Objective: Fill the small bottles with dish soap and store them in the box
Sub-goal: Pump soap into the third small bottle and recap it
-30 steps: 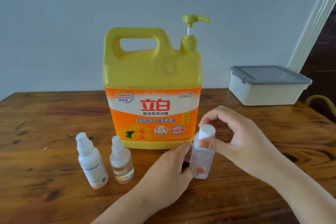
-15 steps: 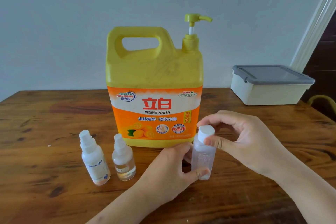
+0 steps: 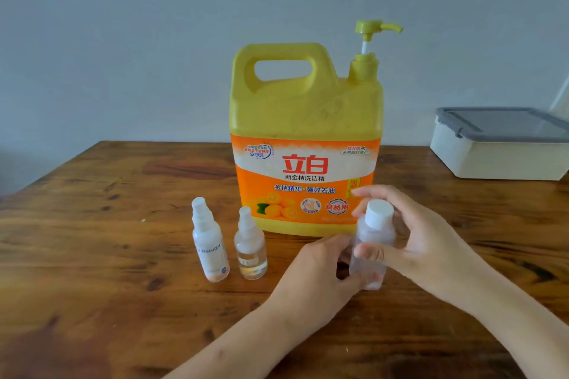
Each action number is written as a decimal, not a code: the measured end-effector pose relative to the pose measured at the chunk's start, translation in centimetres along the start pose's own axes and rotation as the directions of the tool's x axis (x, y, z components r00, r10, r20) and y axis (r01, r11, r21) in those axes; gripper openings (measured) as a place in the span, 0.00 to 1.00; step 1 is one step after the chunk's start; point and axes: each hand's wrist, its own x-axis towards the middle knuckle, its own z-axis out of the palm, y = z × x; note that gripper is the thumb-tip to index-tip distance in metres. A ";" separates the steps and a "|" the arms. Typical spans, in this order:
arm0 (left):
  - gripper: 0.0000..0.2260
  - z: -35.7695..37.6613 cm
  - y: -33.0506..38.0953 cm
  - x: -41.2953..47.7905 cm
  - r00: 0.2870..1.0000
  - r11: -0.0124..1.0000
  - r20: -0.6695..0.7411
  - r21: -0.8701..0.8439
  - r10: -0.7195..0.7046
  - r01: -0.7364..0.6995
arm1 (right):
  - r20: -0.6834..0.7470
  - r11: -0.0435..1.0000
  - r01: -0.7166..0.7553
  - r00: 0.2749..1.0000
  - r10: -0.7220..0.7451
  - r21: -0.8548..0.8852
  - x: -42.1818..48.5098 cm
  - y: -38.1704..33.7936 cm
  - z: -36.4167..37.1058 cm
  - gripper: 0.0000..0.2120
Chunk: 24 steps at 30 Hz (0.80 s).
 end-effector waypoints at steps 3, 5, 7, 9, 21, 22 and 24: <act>0.18 -0.5 -0.1 -0.7 1.000 0.999 0.016 0.037 0.006 -0.006 | 0.137 0.991 -0.071 0.987 0.087 -0.116 0.1 1.0 0.3 0.26; 0.22 -1.0 -0.4 -1.7 1.000 0.997 -0.005 0.077 0.007 -0.007 | 0.139 0.987 -0.091 0.984 0.110 -0.135 0.2 1.4 0.0 0.23; 0.26 -1.5 -0.7 -3.1 1.000 0.996 -0.003 0.089 0.013 -0.012 | 0.167 0.982 -0.106 0.977 0.132 -0.156 0.1 1.8 -0.4 0.21; 0.26 -2.4 -0.8 -4.6 0.998 0.993 0.038 0.104 0.055 -0.059 | 0.230 0.973 -0.119 0.959 0.164 -0.198 -0.2 2.0 -0.4 0.18; 0.21 -13.8 -7.0 -10.6 0.825 0.993 -0.553 -0.070 -0.116 0.092 | 0.028 0.995 -0.096 0.995 0.097 -0.034 1.5 -0.1 5.3 0.14; 0.26 -14.4 -7.7 -10.3 0.867 0.985 -0.467 -0.100 -0.171 0.141 | 0.034 0.996 -0.085 0.996 0.086 -0.021 1.9 -0.5 5.9 0.13; 0.34 -14.8 -8.9 -9.5 0.927 0.966 -0.275 -0.109 -0.254 0.233 | 0.057 0.999 -0.054 0.997 0.054 0.000 2.4 -1.3 7.3 0.13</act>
